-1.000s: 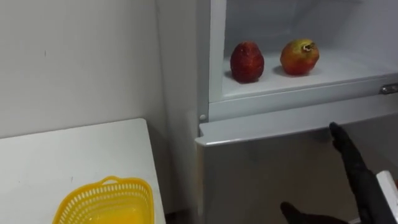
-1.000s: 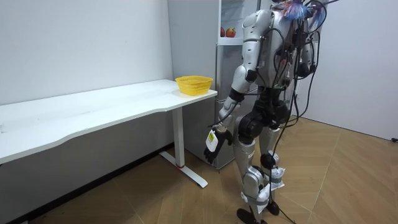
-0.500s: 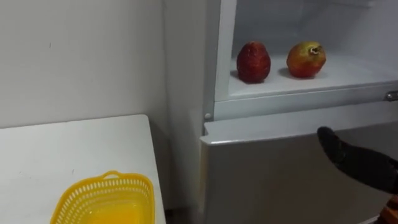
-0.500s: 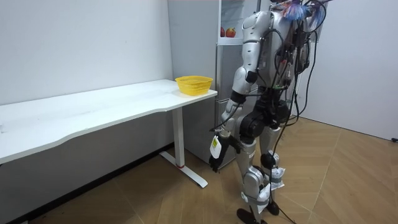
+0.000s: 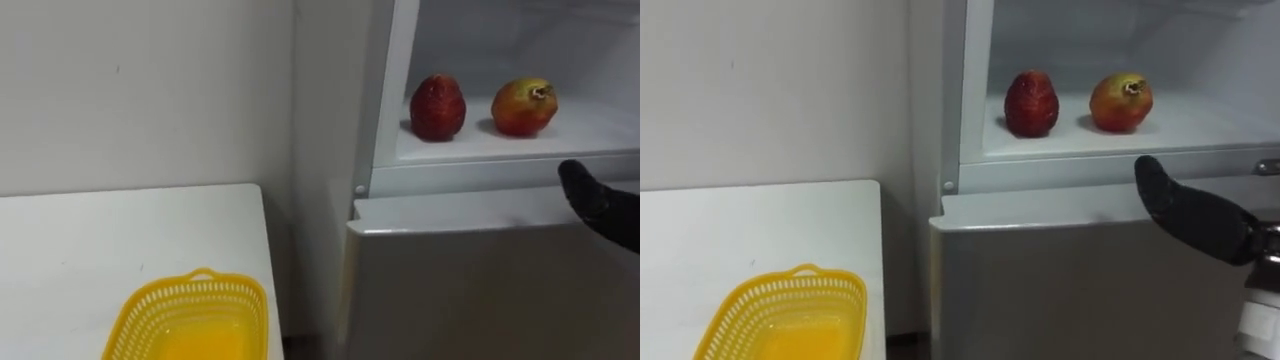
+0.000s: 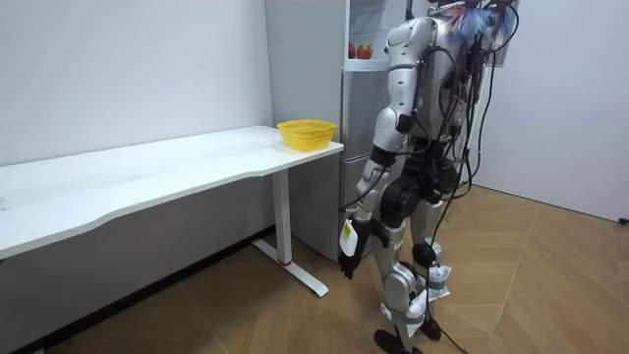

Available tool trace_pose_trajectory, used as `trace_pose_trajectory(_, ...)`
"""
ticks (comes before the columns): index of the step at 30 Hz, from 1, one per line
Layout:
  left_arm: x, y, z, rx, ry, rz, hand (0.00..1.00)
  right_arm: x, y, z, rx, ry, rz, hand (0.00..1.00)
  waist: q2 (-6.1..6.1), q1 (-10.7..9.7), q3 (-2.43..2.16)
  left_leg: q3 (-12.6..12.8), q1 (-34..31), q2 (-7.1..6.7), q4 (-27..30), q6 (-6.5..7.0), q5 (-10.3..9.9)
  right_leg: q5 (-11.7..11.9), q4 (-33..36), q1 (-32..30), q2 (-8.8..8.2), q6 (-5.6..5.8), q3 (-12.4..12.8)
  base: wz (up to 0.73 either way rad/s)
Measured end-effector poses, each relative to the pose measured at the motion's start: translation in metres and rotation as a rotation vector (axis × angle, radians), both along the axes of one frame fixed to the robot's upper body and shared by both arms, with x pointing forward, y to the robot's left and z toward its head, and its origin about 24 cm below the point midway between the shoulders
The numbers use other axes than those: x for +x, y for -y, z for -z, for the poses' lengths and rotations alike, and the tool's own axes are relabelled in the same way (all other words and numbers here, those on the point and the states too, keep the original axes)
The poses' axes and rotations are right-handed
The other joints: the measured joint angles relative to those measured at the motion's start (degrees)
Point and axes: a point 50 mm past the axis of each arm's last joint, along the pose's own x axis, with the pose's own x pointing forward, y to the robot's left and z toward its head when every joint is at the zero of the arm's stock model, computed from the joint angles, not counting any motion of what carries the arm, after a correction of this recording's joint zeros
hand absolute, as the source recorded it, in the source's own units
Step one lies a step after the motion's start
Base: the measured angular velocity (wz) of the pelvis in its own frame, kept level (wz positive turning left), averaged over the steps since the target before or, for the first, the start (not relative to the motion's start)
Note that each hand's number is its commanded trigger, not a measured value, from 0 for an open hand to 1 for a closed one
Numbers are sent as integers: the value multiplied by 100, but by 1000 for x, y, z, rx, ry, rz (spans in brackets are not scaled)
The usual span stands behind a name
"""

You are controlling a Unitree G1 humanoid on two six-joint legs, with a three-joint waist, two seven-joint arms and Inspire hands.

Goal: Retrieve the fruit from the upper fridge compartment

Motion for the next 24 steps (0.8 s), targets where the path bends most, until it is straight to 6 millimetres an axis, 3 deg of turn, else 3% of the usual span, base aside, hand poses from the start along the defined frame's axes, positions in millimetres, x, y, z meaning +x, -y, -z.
trace_pose_trajectory(6, 15, 4, -1, 3, 25, 59, 0, 11, 0, -4, 17, -25, -18, 0, -6, 117, 2, -131, -85, 1, 66, -7, 4, 6, 11, -14, -12, -10, -122, 11)
trace_pose_trajectory(18, 16, 5, -2, -6, 32, 91, 0, 25, -11, -38, 33, 84, -107, 0, -62, 160, -21, -177, -73, -4, 107, -14, 13, 6, -20, 35, -20, -10, -163, 2)
trace_pose_trajectory(24, 14, 5, -2, -6, 20, 96, 0, 35, -10, -40, 63, 55, -134, 0, -62, 207, -12, -254, -70, -7, 130, -14, 11, 8, -25, 100, -21, -10, -192, 5)
